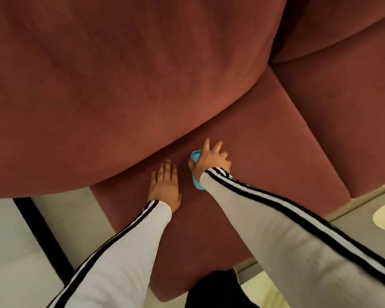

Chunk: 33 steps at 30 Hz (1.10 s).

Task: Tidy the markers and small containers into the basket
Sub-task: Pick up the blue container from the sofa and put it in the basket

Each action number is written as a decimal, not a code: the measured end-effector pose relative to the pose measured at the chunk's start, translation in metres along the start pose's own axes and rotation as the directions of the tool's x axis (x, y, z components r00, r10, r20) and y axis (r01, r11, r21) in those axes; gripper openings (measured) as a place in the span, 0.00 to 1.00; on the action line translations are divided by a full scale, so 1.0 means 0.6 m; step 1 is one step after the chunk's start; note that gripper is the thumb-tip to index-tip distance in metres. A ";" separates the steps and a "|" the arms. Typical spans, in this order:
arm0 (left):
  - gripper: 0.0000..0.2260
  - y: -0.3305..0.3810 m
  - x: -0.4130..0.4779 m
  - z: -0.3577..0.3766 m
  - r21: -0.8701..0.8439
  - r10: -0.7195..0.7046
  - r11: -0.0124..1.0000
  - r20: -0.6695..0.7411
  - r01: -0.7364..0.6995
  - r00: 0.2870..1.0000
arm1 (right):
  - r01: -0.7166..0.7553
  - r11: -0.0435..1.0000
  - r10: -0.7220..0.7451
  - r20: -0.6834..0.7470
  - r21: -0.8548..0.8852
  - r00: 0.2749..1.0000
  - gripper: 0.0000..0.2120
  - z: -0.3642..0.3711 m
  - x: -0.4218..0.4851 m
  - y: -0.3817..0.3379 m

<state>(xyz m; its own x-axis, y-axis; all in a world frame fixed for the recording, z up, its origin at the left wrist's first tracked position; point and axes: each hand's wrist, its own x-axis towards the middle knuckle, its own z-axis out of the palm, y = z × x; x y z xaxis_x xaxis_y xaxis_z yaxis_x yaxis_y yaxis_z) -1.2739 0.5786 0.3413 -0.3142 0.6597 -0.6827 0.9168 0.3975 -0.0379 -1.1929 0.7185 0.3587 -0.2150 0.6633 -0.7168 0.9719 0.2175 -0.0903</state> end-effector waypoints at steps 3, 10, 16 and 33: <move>0.44 0.005 0.019 0.012 -0.015 0.032 0.999 0.055 -0.031 0.998 | -0.064 0.996 0.070 0.092 -0.063 0.993 0.47 0.005 0.041 -0.029; 0.43 0.008 0.018 0.016 -0.068 0.016 0.998 0.084 -0.010 0.996 | -0.015 0.989 0.032 0.116 -0.149 0.993 0.50 0.008 0.046 -0.041; 0.38 0.033 -0.014 -0.036 -0.076 0.068 0.995 0.042 -0.064 0.997 | 0.049 0.993 -0.051 -0.017 -0.110 0.999 0.36 -0.058 -0.019 0.013; 0.34 0.429 -0.360 -0.066 0.337 0.706 0.659 0.032 -0.673 0.707 | -0.330 0.738 0.542 -0.223 0.589 0.810 0.31 0.082 -0.581 0.499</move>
<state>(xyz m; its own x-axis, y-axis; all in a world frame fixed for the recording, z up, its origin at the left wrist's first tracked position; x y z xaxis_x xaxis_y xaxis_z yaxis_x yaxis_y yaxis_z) -0.9796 0.5640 0.5077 0.4331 0.7267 -0.5333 0.8983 -0.3968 0.1888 -0.8221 0.5173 0.5478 0.3306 0.8154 -0.4753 0.8444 -0.4805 -0.2370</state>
